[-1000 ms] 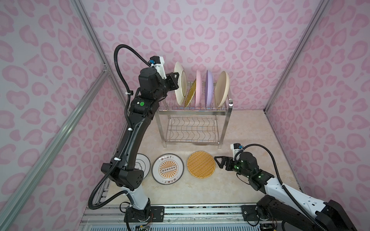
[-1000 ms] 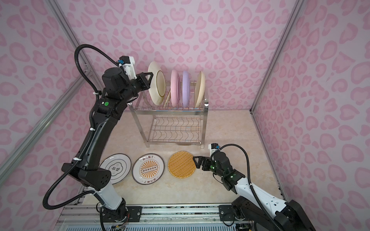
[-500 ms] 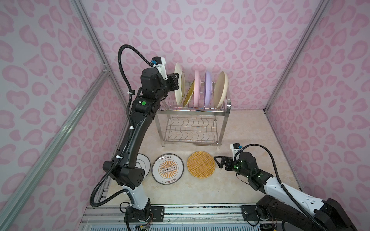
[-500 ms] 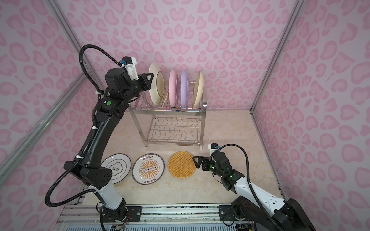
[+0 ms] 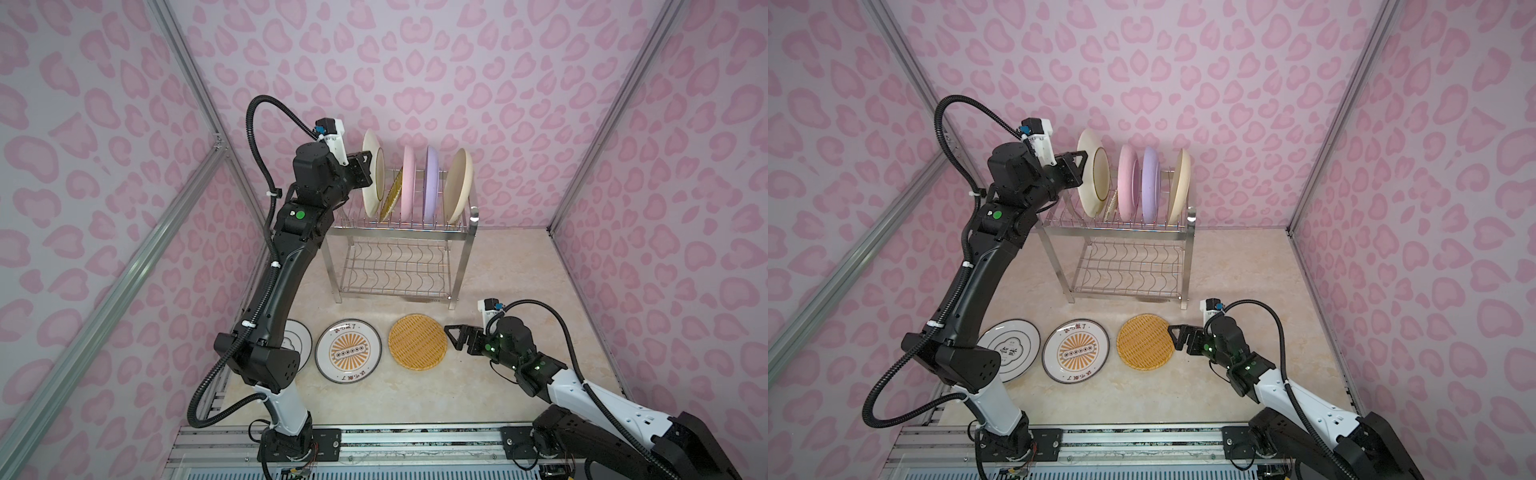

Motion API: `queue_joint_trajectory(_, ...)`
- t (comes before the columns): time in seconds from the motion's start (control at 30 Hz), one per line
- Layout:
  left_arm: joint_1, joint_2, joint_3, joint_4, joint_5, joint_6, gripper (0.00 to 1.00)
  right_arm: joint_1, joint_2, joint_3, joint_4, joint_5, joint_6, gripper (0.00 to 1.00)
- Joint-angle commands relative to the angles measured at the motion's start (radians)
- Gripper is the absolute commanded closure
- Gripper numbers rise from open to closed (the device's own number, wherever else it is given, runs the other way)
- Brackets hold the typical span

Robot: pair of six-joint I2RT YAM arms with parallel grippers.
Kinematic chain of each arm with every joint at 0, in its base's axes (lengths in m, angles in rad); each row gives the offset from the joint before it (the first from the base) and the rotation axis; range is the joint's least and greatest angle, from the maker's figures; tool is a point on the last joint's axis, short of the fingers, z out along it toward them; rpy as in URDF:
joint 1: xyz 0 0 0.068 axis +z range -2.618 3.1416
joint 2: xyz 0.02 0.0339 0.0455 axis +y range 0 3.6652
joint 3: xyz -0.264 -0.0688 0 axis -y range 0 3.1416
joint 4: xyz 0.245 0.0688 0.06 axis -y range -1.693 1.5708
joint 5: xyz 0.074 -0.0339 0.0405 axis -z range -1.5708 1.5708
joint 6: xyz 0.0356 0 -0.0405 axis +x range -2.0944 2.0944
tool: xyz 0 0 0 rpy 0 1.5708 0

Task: Load plates into a dish rack
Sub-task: Place the plate on the dish rack, then move the dish rack to the top-center of the table.

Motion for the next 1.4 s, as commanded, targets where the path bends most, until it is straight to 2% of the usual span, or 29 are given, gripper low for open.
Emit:
queue_joint_trajectory(0.0,0.001,-0.012,-0.013,0.02,0.004,0.015,0.86,0.0,-0.003,-0.003,0.013,0.007,0.004,0.01)
queue_joint_trajectory(0.2,-0.011,-0.036,-0.016,0.022,0.004,0.014,0.78,0.0,-0.005,-0.004,0.018,0.005,0.007,0.01)
queue_joint_trajectory(0.57,-0.015,-0.065,-0.014,0.019,0.014,0.001,0.72,0.001,-0.016,0.009,0.002,0.005,0.0,0.01)
queue_joint_trajectory(0.7,-0.014,-0.096,-0.008,0.006,0.03,-0.012,0.65,0.0,-0.026,0.016,-0.017,0.014,-0.011,0.01)
queue_joint_trajectory(0.8,-0.013,-0.145,-0.036,-0.01,0.023,-0.024,0.5,0.001,-0.03,0.029,-0.044,0.035,-0.026,0.01)
queue_joint_trajectory(0.87,-0.011,-0.208,-0.108,0.003,-0.007,-0.032,0.38,0.0,-0.032,0.049,-0.082,0.064,-0.043,0.01)
queue_joint_trajectory(0.97,0.0,-0.348,-0.311,0.068,-0.09,-0.067,0.11,0.003,-0.043,0.081,-0.142,0.149,-0.084,0.01)
queue_joint_trajectory(1.03,0.025,-0.442,-0.436,0.092,-0.107,-0.105,0.01,0.016,-0.064,0.093,-0.155,0.245,-0.143,0.01)
queue_joint_trajectory(1.13,0.086,-0.562,-0.612,0.115,-0.073,-0.199,0.03,0.068,-0.081,0.109,-0.142,0.412,-0.253,0.01)
queue_joint_trajectory(1.27,0.169,-0.743,-0.893,0.154,-0.117,-0.288,0.02,0.105,-0.069,0.105,-0.01,0.511,-0.366,0.01)
queue_joint_trajectory(1.37,0.299,-0.826,-1.012,0.146,-0.073,-0.373,0.03,0.117,-0.023,0.108,0.092,0.553,-0.458,0.01)
